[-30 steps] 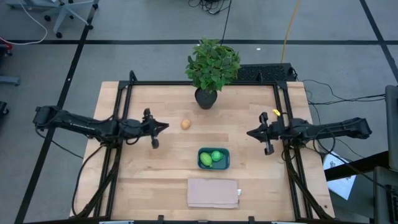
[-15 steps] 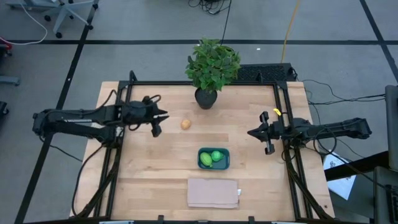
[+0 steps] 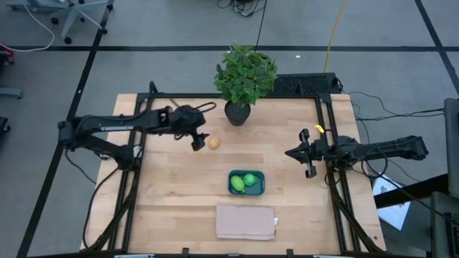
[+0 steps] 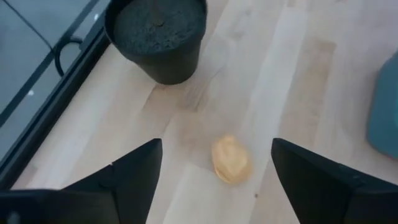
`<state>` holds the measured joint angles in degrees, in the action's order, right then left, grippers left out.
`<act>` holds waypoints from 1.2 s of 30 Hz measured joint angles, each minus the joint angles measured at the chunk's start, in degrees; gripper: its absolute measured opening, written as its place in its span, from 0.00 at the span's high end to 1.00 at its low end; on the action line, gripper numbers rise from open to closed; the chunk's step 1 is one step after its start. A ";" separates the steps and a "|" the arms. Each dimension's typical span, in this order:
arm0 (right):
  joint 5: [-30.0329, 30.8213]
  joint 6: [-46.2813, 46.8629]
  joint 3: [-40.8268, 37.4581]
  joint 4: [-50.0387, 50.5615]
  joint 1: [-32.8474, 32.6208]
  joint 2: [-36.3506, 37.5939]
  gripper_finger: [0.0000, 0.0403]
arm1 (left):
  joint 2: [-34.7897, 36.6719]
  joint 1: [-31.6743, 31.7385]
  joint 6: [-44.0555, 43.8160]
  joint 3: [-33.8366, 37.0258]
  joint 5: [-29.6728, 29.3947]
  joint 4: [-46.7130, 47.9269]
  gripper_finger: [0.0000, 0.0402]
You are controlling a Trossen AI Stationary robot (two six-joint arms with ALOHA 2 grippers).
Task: Pick and placing Produce into tupperware
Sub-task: Put the brown potato into the blue bin
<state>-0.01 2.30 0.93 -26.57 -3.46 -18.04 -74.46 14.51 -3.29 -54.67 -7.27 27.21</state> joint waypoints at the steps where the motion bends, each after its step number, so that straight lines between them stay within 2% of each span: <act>1: 0.00 0.01 -0.01 0.06 0.00 -0.02 1.00 | -1.35 0.32 0.03 -1.46 0.01 1.36 0.23; 12: 0.02 0.44 -0.04 0.69 0.00 -0.02 1.00 | -12.88 2.75 1.67 -14.95 5.55 13.90 0.22; 23: 0.04 0.53 -0.04 1.27 0.00 -0.02 1.00 | -20.26 4.02 1.70 -27.41 6.89 30.25 0.22; 26: 0.04 0.62 -0.04 1.24 0.00 -0.02 1.00 | -22.49 4.02 0.50 -29.26 4.89 33.56 0.22; 31: 0.04 1.52 -0.04 1.19 0.00 0.00 1.00 | -22.81 3.94 0.50 -29.41 3.93 33.24 0.22; 36: 0.04 1.54 -0.04 1.17 0.00 0.00 1.00 | -22.31 2.31 5.44 -29.42 0.43 32.34 0.22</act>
<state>0.02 3.84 0.89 -25.40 -3.46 -18.04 -96.77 16.82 2.15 -84.08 -6.84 59.54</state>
